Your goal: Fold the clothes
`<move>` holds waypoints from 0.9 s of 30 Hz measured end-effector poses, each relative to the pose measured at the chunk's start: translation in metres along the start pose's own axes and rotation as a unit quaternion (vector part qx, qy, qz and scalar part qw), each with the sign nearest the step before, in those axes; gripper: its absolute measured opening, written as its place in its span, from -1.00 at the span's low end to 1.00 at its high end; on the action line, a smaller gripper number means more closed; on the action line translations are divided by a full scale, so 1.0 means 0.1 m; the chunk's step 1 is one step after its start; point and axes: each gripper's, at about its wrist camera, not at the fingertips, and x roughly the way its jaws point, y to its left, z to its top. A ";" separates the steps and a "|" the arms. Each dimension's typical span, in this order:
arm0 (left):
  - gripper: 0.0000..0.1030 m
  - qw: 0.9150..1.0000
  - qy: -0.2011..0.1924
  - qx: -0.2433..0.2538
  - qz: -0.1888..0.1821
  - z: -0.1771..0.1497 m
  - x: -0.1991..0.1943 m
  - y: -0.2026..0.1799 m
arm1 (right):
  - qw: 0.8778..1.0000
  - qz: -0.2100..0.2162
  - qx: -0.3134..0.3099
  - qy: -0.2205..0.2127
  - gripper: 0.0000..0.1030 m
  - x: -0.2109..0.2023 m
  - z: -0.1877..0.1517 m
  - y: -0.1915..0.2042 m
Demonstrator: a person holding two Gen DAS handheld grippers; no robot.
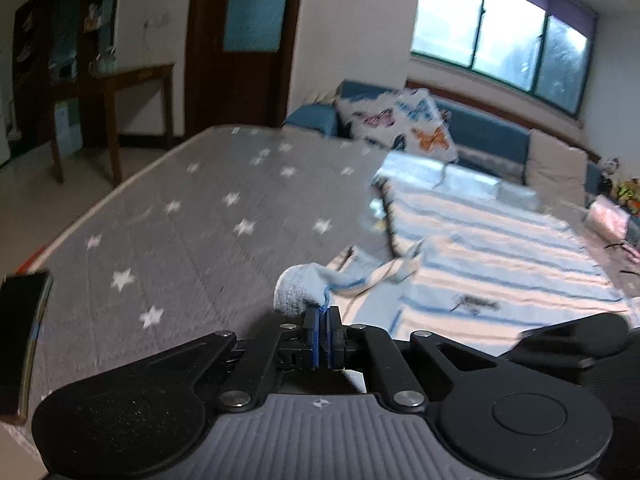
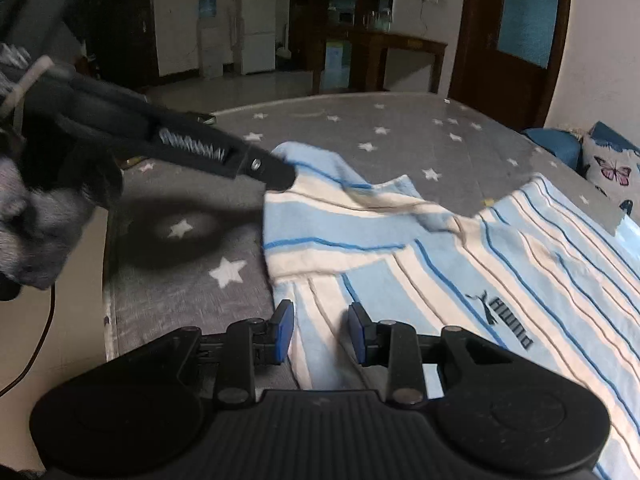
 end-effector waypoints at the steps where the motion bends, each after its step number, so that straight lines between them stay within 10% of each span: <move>1: -0.93 1.000 -0.008 0.005 -0.007 0.02 -0.05 -0.04 | 1.000 0.000 0.002 -0.001 -0.43 -0.01 0.00 -0.01; 10: -0.93 0.990 -0.052 0.087 -0.098 0.07 -0.33 -0.70 | 0.995 -0.060 0.075 -0.003 -0.42 -0.57 -0.30 -0.54; 17: -0.86 0.973 -0.003 0.167 -0.158 -0.17 -0.10 -1.21 | 0.981 -0.117 0.154 0.001 -0.42 -0.95 -0.65 -1.00; 27: -0.53 0.972 0.017 0.186 -0.146 -0.25 -0.09 -1.16 | 0.977 -0.099 0.190 -0.023 -0.42 -1.04 -0.59 -1.24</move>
